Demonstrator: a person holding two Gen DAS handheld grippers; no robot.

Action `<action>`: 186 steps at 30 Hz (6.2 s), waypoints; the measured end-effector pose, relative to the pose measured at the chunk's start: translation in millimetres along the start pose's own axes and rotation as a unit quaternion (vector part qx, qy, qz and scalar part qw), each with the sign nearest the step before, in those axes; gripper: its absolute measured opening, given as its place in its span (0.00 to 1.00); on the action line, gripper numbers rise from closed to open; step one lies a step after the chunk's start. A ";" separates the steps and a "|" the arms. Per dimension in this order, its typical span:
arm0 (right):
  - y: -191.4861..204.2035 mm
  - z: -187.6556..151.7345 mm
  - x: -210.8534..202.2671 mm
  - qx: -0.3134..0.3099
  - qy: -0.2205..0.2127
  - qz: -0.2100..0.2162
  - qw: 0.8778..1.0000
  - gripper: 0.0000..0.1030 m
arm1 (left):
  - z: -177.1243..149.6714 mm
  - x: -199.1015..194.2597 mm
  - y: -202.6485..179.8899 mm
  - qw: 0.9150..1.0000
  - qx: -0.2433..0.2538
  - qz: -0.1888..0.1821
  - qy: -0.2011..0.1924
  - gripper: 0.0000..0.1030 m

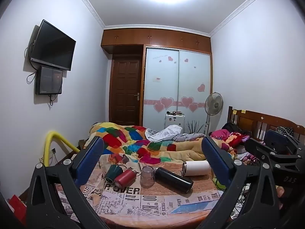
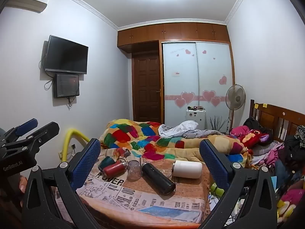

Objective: Flip cup upright

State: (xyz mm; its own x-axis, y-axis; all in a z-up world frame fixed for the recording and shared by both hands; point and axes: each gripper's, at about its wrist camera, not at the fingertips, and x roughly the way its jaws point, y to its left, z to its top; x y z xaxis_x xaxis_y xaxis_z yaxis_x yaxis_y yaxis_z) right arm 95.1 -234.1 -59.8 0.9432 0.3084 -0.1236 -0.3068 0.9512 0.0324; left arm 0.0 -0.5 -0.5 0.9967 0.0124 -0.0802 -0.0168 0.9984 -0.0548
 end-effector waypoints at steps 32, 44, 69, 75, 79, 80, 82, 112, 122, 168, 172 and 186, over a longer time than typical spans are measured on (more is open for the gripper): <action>1.1 -3.0 3.4 -0.002 0.009 -0.001 1.000 1.00 | -9.5 14.9 6.0 1.000 -0.014 -0.006 0.020 1.00; -0.4 -8.0 4.4 -0.001 0.010 -0.002 1.000 1.00 | -7.2 16.1 3.4 1.000 -0.010 -0.011 0.021 1.00; -1.2 -9.6 4.8 0.000 0.014 -0.002 1.000 1.00 | -7.7 15.8 3.4 1.000 -0.009 -0.013 0.021 1.00; 0.5 -9.4 5.4 0.001 0.015 -0.001 1.000 1.00 | -7.7 15.8 3.3 1.000 -0.010 -0.013 0.021 1.00; -0.1 -17.3 7.1 0.002 0.016 -0.001 1.000 1.00 | -8.8 15.3 1.8 1.000 -0.009 -0.012 0.021 1.00; 0.3 -19.3 7.3 0.002 0.018 0.000 1.000 1.00 | -9.2 15.3 1.6 1.000 -0.009 -0.012 0.021 1.00; -13.7 -29.5 12.6 0.003 0.020 -0.001 1.000 1.00 | -9.5 16.8 1.1 1.000 -0.011 -0.011 0.023 1.00; -18.6 -112.0 266.8 -0.111 0.351 0.073 0.927 0.98 | -118.0 185.9 76.6 0.976 -0.039 0.049 0.207 1.00; -31.2 -155.1 336.9 -0.114 0.466 0.085 0.873 0.85 | -161.4 221.3 76.4 0.963 -0.043 0.041 0.261 1.00; 5.0 -66.6 231.8 -0.123 0.343 0.174 0.915 0.60 | -120.1 180.2 58.1 0.972 -0.032 0.053 0.227 1.00; 22.6 -82.0 226.1 -0.130 0.349 0.204 0.905 0.60 | -119.6 179.1 57.9 0.971 -0.032 0.056 0.228 1.00; 39.9 -184.4 271.7 -0.125 0.442 0.217 0.862 0.60 | -147.0 193.2 71.1 0.960 -0.040 0.069 0.268 1.00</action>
State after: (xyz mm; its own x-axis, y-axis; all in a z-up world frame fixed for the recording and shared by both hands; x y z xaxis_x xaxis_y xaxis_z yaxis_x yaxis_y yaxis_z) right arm 315.6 -113.7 -275.0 0.3022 0.4029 -0.8639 -0.7280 0.6826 0.0637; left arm 179.7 64.7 -166.1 0.8007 0.0910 -0.5921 -0.1726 0.9815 -0.0824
